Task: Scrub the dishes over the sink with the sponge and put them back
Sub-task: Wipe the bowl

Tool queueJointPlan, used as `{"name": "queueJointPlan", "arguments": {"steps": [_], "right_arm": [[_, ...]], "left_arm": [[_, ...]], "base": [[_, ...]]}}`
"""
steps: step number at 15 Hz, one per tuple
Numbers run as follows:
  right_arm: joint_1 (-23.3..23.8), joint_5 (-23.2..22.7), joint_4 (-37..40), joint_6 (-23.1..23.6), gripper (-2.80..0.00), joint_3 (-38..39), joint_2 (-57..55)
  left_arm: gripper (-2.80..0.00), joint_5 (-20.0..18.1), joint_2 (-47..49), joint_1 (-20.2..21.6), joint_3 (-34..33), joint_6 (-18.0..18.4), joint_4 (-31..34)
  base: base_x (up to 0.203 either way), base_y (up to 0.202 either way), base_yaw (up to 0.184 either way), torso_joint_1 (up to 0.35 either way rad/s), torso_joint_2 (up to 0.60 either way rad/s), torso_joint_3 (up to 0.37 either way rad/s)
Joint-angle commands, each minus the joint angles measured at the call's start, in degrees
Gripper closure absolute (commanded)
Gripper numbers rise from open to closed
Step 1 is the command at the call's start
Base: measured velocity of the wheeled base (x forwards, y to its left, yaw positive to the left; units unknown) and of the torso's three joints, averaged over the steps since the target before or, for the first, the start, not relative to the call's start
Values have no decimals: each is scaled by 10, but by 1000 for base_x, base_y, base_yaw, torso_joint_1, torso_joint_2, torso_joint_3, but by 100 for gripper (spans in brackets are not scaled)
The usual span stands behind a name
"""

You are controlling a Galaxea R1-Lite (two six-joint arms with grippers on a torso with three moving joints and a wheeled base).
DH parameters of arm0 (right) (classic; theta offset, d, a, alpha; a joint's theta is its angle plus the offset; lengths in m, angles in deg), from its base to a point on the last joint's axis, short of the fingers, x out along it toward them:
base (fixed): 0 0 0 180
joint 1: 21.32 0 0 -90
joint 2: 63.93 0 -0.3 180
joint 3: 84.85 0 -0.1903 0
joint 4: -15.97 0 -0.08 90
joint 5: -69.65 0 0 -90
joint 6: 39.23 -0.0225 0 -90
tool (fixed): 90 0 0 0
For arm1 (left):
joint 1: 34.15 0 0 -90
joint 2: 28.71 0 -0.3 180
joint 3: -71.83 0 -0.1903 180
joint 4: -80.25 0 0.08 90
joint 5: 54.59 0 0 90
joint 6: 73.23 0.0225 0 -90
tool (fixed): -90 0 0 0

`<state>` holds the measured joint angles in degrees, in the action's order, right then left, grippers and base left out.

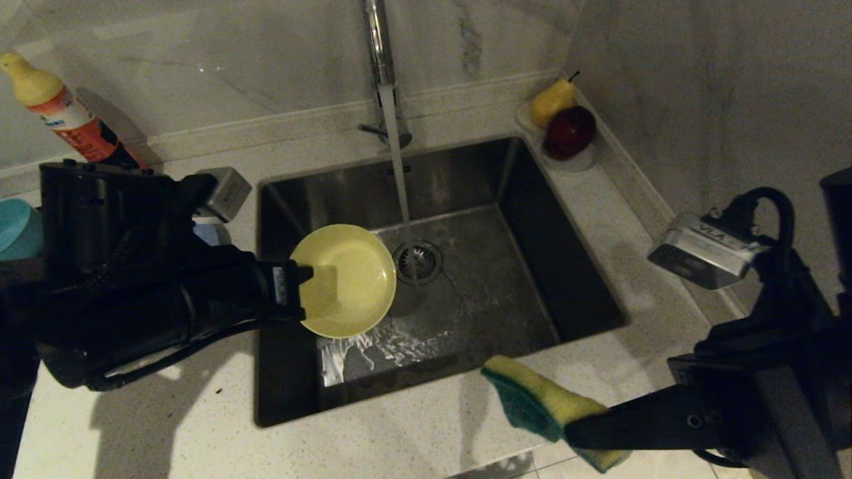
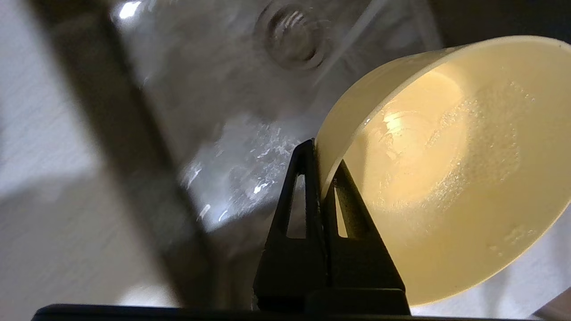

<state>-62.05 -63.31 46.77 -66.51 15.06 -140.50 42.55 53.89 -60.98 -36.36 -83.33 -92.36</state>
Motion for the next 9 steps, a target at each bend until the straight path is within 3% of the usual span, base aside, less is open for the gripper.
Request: {"name": "queueJointPlan", "arguments": {"steps": [1, 9], "right_arm": [[-23, -2, 0, 13, 0, -19, -62], [-67, 0, 6, 14, 0, -105, -165]], "left_arm": [[0, 17, 37, -18, -20, -2, -77], [0, 26, 21, -57, -38, -6, -89]], "base": [[0, 0, 0, 0, 0, 0], [0, 0, 0, 0, 0, 0]]}}
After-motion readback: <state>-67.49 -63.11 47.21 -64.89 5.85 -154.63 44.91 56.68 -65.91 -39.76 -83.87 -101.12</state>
